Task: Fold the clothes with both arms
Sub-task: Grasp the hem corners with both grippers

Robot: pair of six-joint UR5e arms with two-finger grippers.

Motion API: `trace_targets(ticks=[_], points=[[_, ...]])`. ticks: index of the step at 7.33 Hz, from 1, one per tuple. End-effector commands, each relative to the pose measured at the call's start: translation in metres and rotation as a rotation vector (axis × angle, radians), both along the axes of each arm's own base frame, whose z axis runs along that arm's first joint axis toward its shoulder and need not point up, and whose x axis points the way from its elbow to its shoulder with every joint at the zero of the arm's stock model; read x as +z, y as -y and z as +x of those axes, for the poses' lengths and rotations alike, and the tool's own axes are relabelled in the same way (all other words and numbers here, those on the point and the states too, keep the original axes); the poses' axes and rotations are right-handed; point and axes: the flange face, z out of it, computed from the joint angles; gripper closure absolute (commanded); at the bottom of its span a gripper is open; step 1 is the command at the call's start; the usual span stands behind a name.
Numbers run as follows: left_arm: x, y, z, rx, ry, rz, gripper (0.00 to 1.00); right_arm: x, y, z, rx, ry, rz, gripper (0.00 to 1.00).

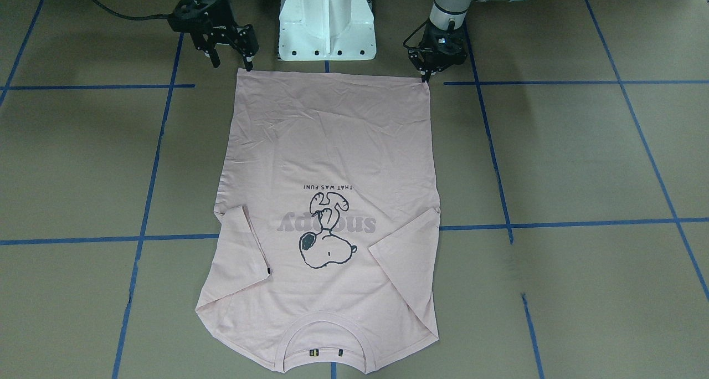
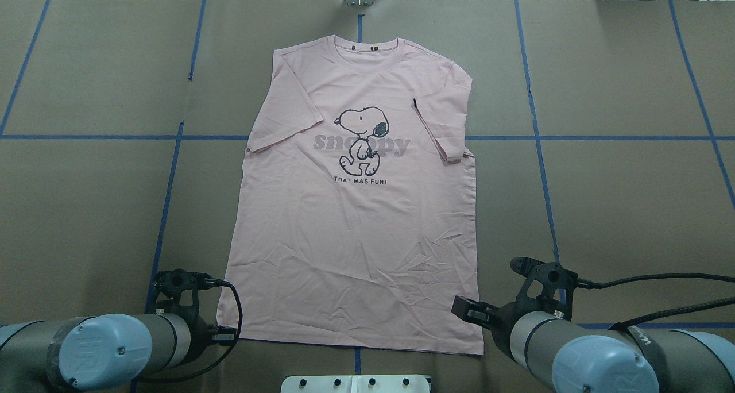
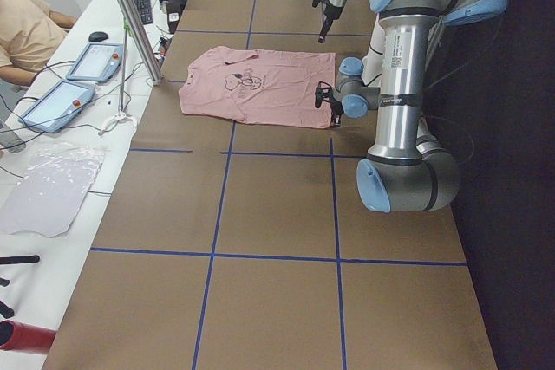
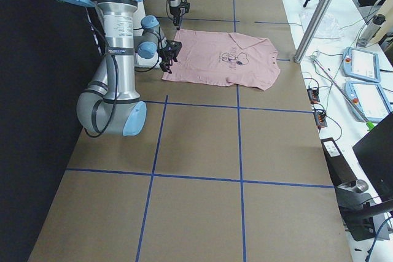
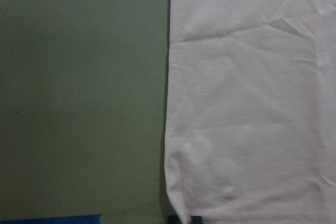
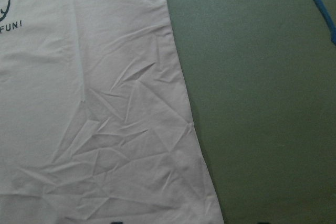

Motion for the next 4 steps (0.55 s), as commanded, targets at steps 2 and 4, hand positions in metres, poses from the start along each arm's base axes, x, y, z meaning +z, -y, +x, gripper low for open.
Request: trace_targets(ticks=[2, 4], points=[[-0.004, 0.000, 0.001, 0.002, -0.008, 0.001, 1.00, 0.014, -0.032, -0.019, 0.086, -0.028, -0.113, 0.34], [-0.007, 0.000, 0.002, 0.003, -0.015, 0.001, 1.00, 0.032, -0.049, -0.035, 0.131, -0.080, -0.145, 0.37]])
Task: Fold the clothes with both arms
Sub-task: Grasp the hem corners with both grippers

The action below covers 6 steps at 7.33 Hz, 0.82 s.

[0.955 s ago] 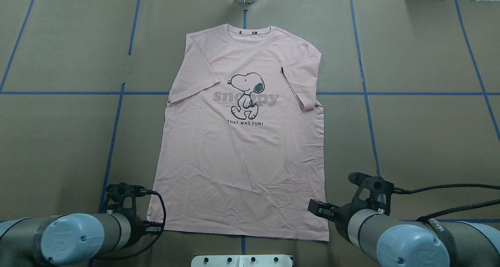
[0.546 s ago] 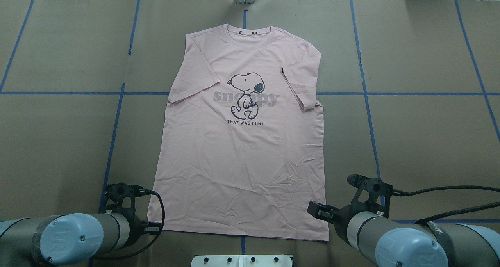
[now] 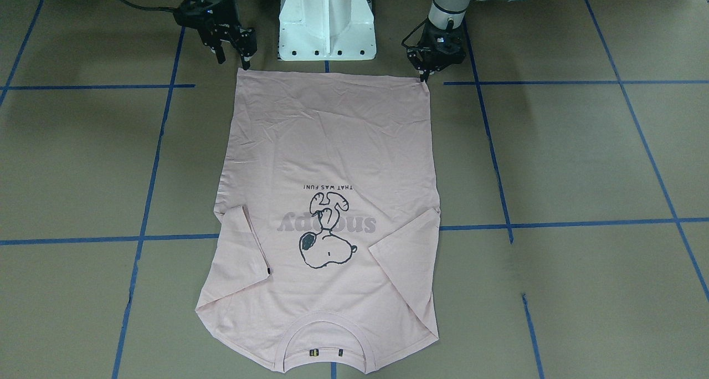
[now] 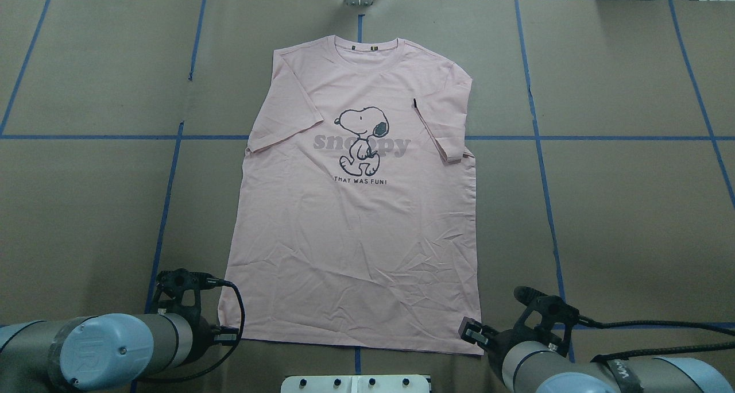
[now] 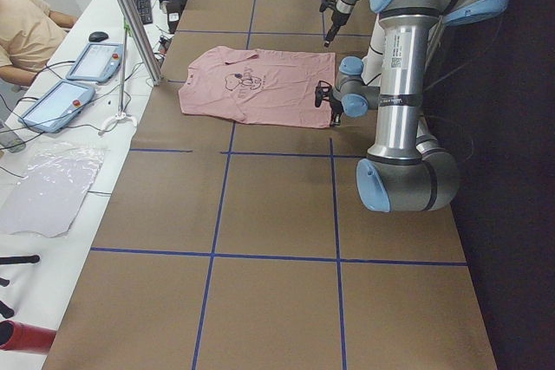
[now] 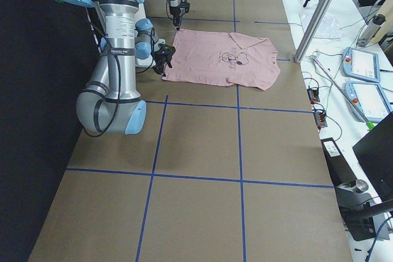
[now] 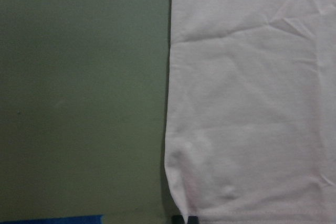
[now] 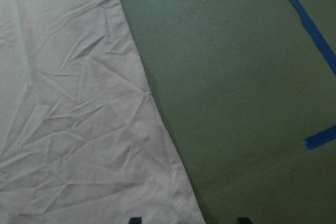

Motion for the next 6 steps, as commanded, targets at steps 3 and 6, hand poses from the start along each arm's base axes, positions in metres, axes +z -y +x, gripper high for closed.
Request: trace_targets(ticks=[3, 6], points=[[-0.007, 0.000, -0.001, 0.000, -0.018, 0.002, 1.00, 0.016, -0.036, -0.042, 0.033, -0.033, -0.012, 0.38], [-0.011, 0.000, -0.003, -0.005, -0.027, -0.001, 1.00, 0.020, -0.036, -0.047, 0.042, -0.043, 0.003, 0.45]])
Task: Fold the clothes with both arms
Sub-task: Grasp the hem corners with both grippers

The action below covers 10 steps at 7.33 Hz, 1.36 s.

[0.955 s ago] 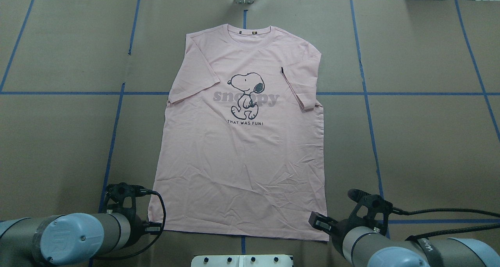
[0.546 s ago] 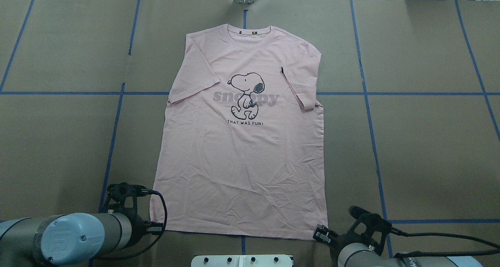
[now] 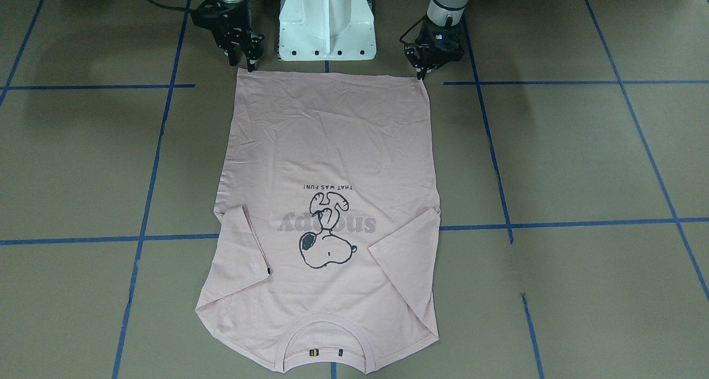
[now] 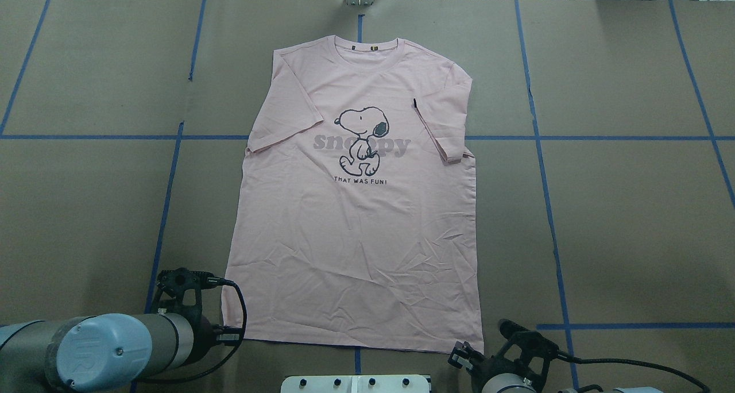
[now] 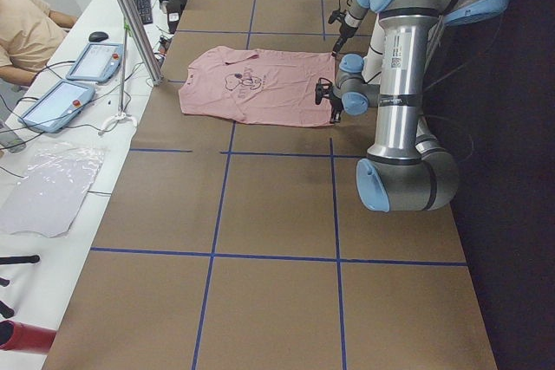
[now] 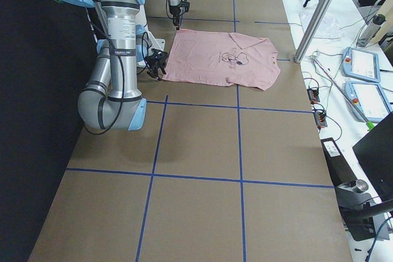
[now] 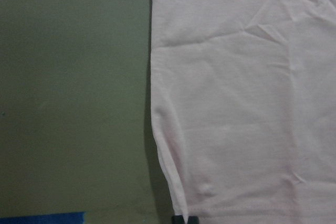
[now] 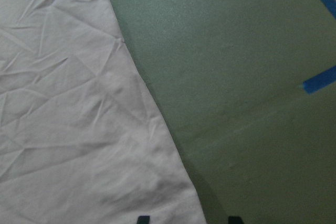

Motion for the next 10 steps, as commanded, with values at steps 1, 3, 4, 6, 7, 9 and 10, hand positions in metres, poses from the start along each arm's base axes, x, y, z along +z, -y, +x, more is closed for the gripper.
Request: trace_targets(ticks=[1, 3, 4, 6, 7, 9, 10], points=[[-0.001, 0.000, 0.000, -0.001, -0.003, 0.000, 1.00, 0.001, 0.001, -0.001, 0.006, -0.004, 0.006, 0.51], [0.000, 0.000, 0.000, -0.001, -0.002, 0.000, 1.00, 0.002, 0.003, -0.002, 0.012, -0.007, 0.014, 0.56], [-0.001, 0.000, 0.000, -0.001, -0.003, 0.000, 1.00, 0.004, 0.003, -0.002, 0.015, -0.011, 0.018, 0.56], [-0.001, 0.000, 0.000, -0.001, -0.003, 0.000, 1.00, 0.003, 0.008, -0.001, 0.024, -0.009, 0.018, 0.70], [-0.001, 0.000, 0.000, 0.001, -0.003, -0.001, 1.00, 0.003, 0.011, 0.000, 0.031, -0.009, 0.019, 0.95], [-0.003, 0.000, 0.000, 0.001, -0.008, 0.000, 1.00, 0.005, 0.013, 0.000, 0.041, -0.013, 0.030, 1.00], [-0.011, 0.000, 0.004, 0.002, -0.023, 0.003, 1.00, 0.004, 0.014, 0.001, 0.037, -0.015, 0.033, 1.00]])
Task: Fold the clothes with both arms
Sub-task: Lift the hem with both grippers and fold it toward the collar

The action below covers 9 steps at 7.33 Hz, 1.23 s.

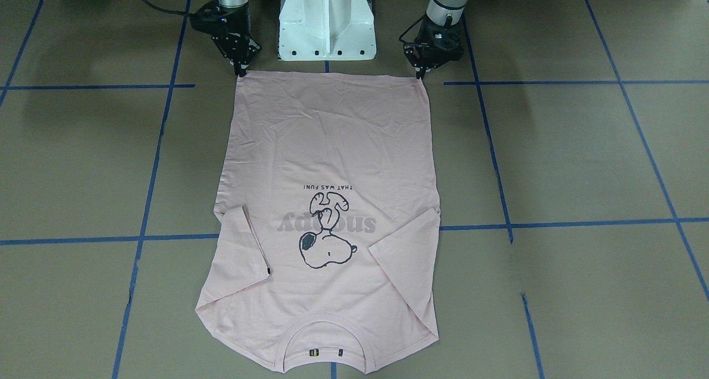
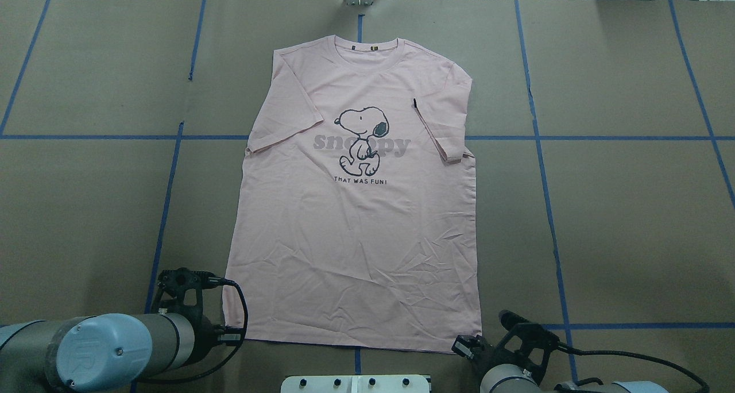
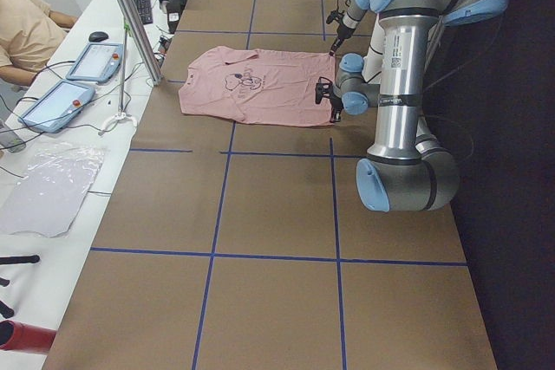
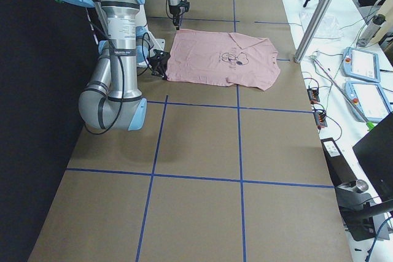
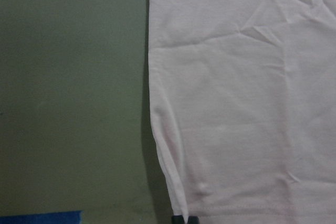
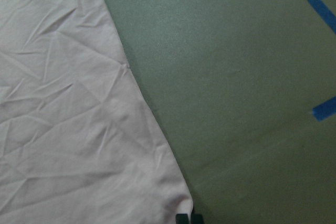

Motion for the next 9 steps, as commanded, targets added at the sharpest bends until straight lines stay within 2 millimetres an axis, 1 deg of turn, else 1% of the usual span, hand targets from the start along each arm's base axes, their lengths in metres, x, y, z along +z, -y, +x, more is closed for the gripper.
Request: trace_targets(ticks=[1, 2, 3, 4, 5, 6, 7, 8, 9], points=[[-0.019, 0.000, 0.001, 0.006, -0.029, 0.004, 1.00, -0.005, 0.016, 0.012, -0.008, -0.003, 0.010, 1.00], [-0.040, -0.001, -0.017, 0.033, -0.042, -0.020, 1.00, -0.024, 0.018, 0.040, -0.091, 0.007, 0.067, 1.00], [-0.075, -0.002, -0.052, 0.071, -0.042, -0.022, 1.00, -0.045, 0.019, 0.074, -0.108, 0.048, 0.071, 1.00], [-0.121, -0.005, -0.094, 0.096, -0.060, -0.024, 1.00, -0.079, 0.018, 0.114, -0.154, 0.054, 0.047, 1.00], [-0.163, 0.003, -0.136, 0.112, -0.099, -0.035, 1.00, -0.114, 0.015, 0.165, -0.193, 0.063, 0.013, 1.00], [-0.204, 0.015, -0.173, 0.108, -0.164, -0.059, 1.00, -0.143, 0.016, 0.207, -0.219, 0.086, -0.030, 1.00], [-0.222, 0.023, -0.195, 0.087, -0.189, -0.061, 1.00, -0.155, 0.025, 0.212, -0.218, 0.097, -0.074, 1.00], [-0.224, 0.025, -0.193, 0.117, -0.190, -0.013, 1.00, -0.159, 0.036, 0.215, -0.221, 0.088, -0.043, 1.00], [-0.219, 0.038, -0.185, 0.140, -0.156, 0.059, 1.00, -0.160, 0.047, 0.213, -0.227, 0.070, -0.009, 1.00]])
